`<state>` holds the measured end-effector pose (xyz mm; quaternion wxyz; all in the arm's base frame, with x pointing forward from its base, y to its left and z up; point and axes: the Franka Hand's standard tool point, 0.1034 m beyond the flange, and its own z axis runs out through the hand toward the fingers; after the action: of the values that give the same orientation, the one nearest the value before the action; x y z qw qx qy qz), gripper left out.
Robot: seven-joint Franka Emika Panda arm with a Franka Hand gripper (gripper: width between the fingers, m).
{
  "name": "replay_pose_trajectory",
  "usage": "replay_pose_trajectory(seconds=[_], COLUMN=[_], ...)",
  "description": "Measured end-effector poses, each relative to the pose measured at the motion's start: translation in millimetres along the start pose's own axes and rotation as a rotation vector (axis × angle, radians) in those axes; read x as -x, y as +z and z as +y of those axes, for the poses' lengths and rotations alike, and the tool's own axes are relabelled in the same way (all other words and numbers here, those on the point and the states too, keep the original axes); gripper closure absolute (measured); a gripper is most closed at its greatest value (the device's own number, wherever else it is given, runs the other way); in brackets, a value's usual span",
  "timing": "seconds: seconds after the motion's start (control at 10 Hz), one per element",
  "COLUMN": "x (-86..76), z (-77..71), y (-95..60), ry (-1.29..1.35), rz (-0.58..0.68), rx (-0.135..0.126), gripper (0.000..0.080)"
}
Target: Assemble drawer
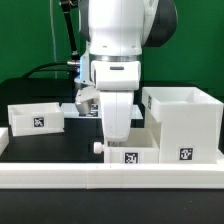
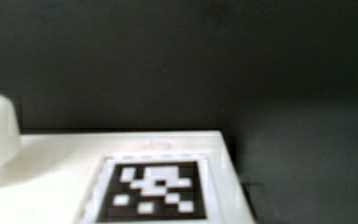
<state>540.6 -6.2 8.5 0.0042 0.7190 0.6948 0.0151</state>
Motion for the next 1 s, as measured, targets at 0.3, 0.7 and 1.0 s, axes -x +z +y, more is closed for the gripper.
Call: replay_pose_trajectory(seconds=[0.3, 0.7, 1.0], x=[0.0, -3.2, 0.4], z=[-0.1, -0.5, -0.4], y=[0.0, 0.3, -0.3], ry=[0.000, -0.007, -0.008], rz=[0.000, -0.001, -0.011], rx=[0.002, -0.001, -0.019], gripper=[0.0758, 0.0758, 0.0757])
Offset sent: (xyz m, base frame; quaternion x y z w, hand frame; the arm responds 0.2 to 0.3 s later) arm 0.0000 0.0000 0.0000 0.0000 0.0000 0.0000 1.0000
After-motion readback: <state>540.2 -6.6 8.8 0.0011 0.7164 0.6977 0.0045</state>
